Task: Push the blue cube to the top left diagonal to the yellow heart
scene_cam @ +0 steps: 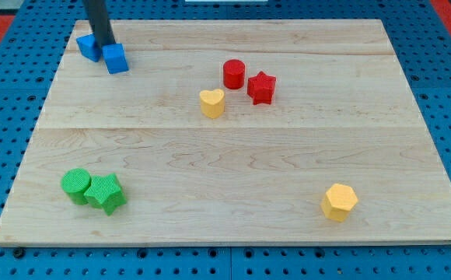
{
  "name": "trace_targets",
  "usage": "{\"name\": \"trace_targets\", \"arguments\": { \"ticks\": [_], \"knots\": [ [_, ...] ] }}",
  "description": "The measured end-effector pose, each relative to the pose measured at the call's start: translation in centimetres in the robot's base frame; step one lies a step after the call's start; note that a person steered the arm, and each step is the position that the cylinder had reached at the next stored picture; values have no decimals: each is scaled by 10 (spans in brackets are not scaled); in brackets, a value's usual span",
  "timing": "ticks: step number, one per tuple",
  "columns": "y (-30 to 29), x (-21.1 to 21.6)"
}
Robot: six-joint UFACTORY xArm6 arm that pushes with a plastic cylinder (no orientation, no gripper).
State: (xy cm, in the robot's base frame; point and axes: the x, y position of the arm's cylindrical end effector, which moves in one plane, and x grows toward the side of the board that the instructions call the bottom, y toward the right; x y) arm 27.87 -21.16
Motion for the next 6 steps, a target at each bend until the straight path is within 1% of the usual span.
{"name": "trace_targets", "arguments": {
  "ticks": [1, 2, 3, 4, 5, 6],
  "knots": [
    [17, 21],
    [53, 48],
    [48, 48],
    [0, 75],
    [57, 74],
    [101, 81]
  ]
}}
